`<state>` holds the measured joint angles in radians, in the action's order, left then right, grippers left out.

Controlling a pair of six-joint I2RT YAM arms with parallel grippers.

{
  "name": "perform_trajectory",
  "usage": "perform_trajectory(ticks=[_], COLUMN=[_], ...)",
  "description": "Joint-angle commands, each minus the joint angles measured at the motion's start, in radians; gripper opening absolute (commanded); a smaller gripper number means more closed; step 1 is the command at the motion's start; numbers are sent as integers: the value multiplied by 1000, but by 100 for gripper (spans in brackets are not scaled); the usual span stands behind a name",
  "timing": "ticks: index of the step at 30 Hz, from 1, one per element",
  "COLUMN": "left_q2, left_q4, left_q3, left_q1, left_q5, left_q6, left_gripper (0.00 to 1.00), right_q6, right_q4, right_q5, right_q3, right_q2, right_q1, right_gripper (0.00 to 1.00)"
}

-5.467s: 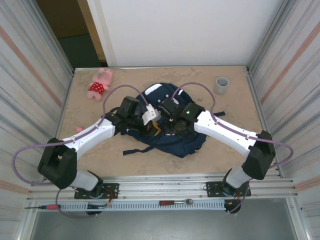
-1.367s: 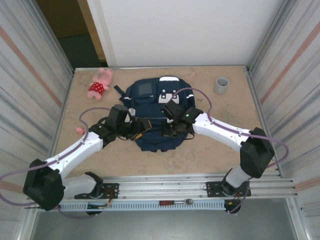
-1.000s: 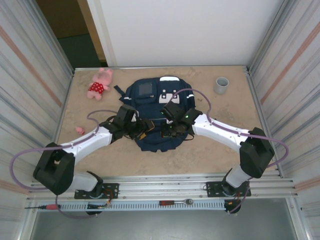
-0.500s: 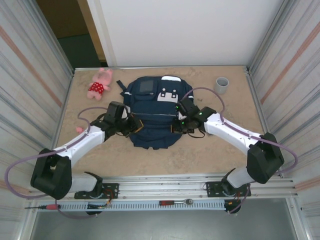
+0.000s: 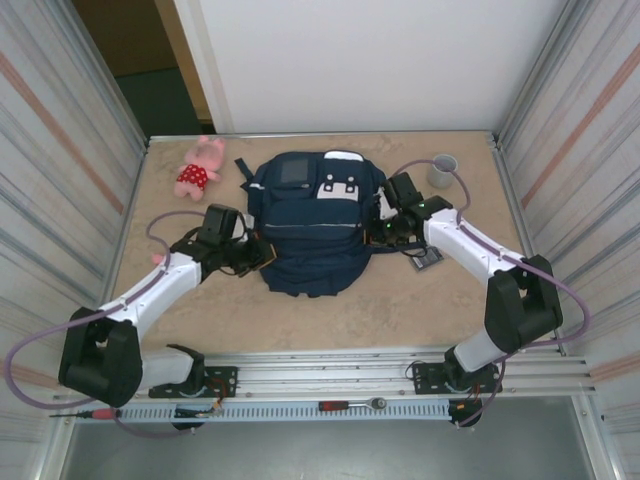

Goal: Pack books, pencil case, and school supplies into a backpack

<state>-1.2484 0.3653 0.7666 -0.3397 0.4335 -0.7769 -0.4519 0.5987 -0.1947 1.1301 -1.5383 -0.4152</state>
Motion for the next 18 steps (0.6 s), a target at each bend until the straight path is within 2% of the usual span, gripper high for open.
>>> perform_trajectory(ticks=[1, 4, 8, 10, 12, 15, 18], left_q2=[42, 50, 62, 67, 66, 54, 33], left_q4=[97, 114, 87, 67, 59, 46, 23], left_q3=[8, 13, 29, 45, 74, 131, 180], left_q1=[27, 32, 31, 19, -13, -89, -153], left_q5=[-39, -34, 12, 9, -11, -44, -54], left_q6=[49, 59, 82, 85, 91, 161, 339], left_gripper=[0, 0, 1, 22, 38, 51, 60], right_q6=[52, 72, 99, 100, 98, 79, 59], right_q4=[-1, -34, -63, -63, -47, -30, -36], right_q5=[113, 111, 65, 12, -2, -9, -22], right_q3=[38, 44, 49, 45, 42, 38, 30], right_q2=[-18, -35, -18, 0, 22, 50, 71], right_q1=[77, 99, 80, 54, 9, -77, -153], right_gripper=[0, 0, 0, 0, 0, 0, 0])
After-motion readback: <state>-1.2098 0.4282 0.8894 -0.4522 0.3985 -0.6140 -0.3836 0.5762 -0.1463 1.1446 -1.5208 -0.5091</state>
